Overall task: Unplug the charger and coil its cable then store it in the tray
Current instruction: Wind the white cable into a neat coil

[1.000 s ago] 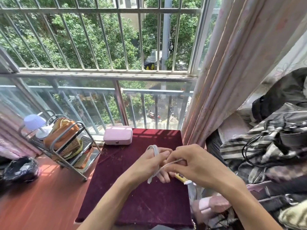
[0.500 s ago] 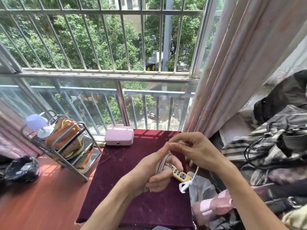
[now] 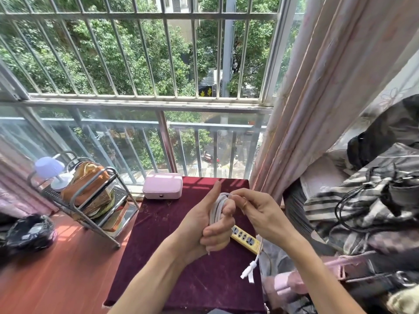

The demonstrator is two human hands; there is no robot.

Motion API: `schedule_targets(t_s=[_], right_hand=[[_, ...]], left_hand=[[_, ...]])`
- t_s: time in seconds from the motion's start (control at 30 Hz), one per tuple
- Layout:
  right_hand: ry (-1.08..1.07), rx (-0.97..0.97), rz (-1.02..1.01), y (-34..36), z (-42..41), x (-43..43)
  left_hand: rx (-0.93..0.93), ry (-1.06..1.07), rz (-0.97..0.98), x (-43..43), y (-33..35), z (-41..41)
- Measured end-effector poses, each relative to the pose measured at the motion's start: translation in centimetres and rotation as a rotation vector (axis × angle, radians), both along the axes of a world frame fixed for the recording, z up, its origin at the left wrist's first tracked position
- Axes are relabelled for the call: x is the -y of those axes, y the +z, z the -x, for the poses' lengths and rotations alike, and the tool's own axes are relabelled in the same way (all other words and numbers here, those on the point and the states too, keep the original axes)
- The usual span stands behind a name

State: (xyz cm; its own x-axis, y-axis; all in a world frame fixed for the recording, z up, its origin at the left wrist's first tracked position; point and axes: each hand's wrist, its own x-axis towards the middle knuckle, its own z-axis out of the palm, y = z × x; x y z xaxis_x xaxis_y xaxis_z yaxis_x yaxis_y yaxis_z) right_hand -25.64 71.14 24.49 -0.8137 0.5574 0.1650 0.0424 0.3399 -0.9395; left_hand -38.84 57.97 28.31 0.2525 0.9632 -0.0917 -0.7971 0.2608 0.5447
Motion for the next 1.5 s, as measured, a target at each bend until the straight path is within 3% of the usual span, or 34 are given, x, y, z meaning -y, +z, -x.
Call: schedule_targets(t_s=[0.2,0.4,0.5,0.7,0.83,0.93,1.27,1.5], right_hand=[[-0.192,-0.039,-0.088,-0.4,-0.2,0.2],[-0.113,0.033,0.016,-0.8,-0.3,0.6],[-0.077,0.052,0.130,-1.5,-0.4,1.1],[0.034,0.178,0.128,-2.4,-0.6,3.0],[0.059,0.152,0.332,-2.1,-1.5,3.9],[0.130,0.151,0.452,-1.3,-2.0,4.1],[0.291,0.183,0.557,1.5,-2.8,4.4],[0.193,0.171,0.320,1.6,-2.4,5.0]], left_hand=[[-0.032,-0.002,0.045,-0.3,-0.6,0.0],[0.082,0.026,-0.032,-0.5,0.5,-0.3],[0.185,0.119,-0.062,-0.7,1.1,-0.1],[0.232,0.349,0.002,-1.1,1.4,0.7],[0.239,0.465,0.051,-1.5,1.2,0.9],[0.216,0.521,0.088,-1.7,0.6,1.1],[-0.077,0.625,0.180,-2.1,-1.0,0.8],[-0.218,0.671,0.131,-2.2,-1.5,0.9]])
